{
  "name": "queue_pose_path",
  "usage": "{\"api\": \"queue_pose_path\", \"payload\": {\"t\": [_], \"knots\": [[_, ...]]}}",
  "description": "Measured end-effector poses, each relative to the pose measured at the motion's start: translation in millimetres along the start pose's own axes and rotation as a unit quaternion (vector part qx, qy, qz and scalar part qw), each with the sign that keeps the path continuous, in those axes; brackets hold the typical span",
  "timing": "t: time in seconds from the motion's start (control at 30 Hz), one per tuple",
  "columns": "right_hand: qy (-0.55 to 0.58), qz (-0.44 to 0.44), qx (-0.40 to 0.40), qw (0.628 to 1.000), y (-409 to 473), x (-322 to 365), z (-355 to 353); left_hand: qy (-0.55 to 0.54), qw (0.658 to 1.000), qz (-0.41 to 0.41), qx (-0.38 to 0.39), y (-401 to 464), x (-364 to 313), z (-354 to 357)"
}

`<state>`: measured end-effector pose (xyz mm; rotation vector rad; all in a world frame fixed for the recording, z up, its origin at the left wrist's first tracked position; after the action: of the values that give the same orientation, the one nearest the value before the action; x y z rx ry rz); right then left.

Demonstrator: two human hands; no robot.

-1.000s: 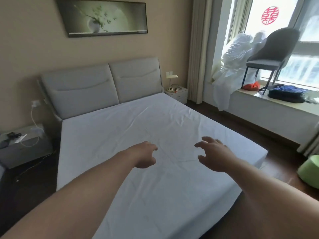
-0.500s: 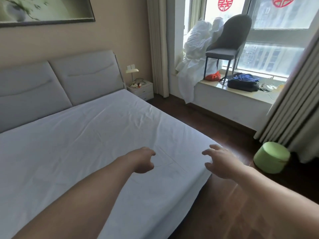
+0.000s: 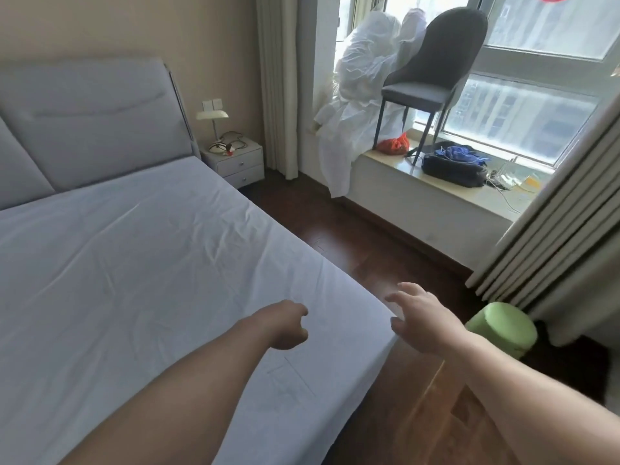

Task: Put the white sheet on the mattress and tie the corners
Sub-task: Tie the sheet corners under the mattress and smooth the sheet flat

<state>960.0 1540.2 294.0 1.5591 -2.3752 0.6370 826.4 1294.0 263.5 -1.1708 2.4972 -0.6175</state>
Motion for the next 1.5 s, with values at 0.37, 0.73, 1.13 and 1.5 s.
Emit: {"api": "queue_pose_path", "payload": {"t": [0.37,0.73,1.13,1.5], "knots": [[0.011,-0.124,0.029,0.992,218,-49,-77,-0.016,0.994,-0.107,0.001,170,-21,-102],[0.096,-0.277,0.099,0.951,426,-71,-197,-0.117,0.938,-0.320,-0.070,258,-87,-236],[-0.004,-0.399,0.143,0.906,628,-29,-250,-0.159,0.906,-0.379,-0.101,421,-31,-340],[-0.007,-0.437,0.175,0.882,897,65,-264,-0.161,0.880,-0.433,-0.111,580,101,-442]]}}
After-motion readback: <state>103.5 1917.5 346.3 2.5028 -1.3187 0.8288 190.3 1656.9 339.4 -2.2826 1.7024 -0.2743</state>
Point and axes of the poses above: each hand's wrist, its own y-axis towards the middle knuckle, its own z-axis out of the palm, x = y × z, the point moved 2 cm from there along y, towards the middle knuckle, and after that the axes turned 13 degrees about y, right-handed, at the moved point
